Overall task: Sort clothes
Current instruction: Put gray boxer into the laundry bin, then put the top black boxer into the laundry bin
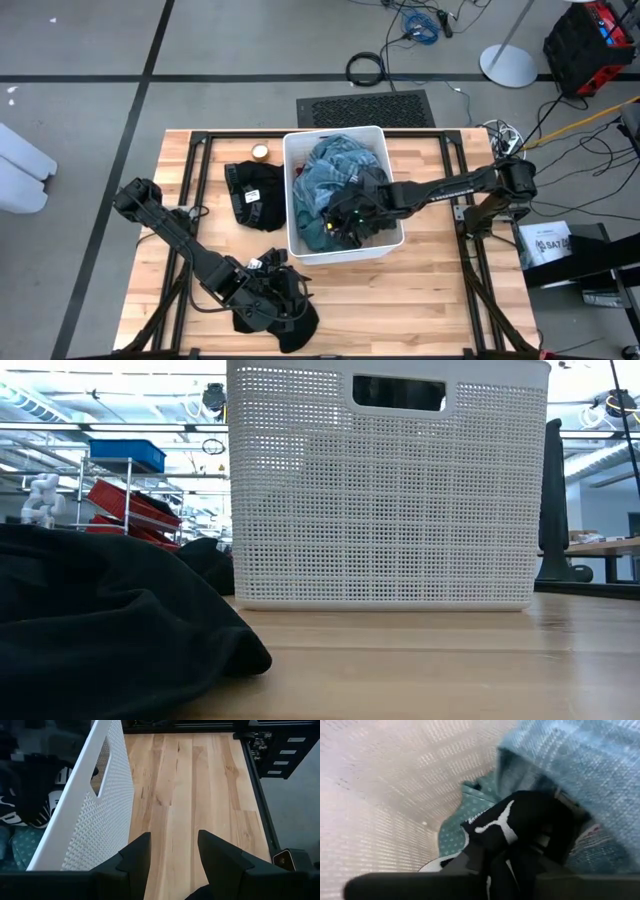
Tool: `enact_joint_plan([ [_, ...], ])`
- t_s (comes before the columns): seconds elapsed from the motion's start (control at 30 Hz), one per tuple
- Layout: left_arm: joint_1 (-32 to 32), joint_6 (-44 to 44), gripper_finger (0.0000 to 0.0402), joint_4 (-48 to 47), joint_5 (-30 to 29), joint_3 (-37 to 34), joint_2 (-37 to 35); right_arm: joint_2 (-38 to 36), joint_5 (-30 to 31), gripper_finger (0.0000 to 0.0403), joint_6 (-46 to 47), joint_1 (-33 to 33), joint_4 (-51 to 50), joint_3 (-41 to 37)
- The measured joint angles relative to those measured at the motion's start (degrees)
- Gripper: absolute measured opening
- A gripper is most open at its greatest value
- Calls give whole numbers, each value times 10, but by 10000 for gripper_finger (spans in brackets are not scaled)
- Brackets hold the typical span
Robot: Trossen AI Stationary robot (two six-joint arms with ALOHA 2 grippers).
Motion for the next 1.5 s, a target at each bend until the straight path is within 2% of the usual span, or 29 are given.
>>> enact_joint_plan([
  [0.3,0,11,173,0,0,0,0,-56,-13,167,-17,-2,14,0],
  [0.47,2,15,173,-14,0,1,0,-107,-13,208,-27,-2,52,0],
  [0.6,-1,-37,173,-119,25,13,-20,-158,-16,220,-10,-1,49,0],
  [0.7,-8,-94,173,-176,71,14,-41,-201,-24,221,16,0,41,0],
  [0.87,-33,-152,173,-221,120,-2,-46,-259,-123,222,59,10,26,0],
  [1.0,-49,-251,173,-255,128,-36,-43,-278,-187,222,80,66,12,0],
  [1.17,-39,-334,173,-278,127,-91,-43,-276,-191,222,79,171,-12,0],
  [1.3,0,-342,173,-278,127,-135,-43,-256,-108,222,80,265,-13,0],
  [1.5,94,-326,173,-305,112,-162,-45,-209,102,222,95,407,-12,0],
])
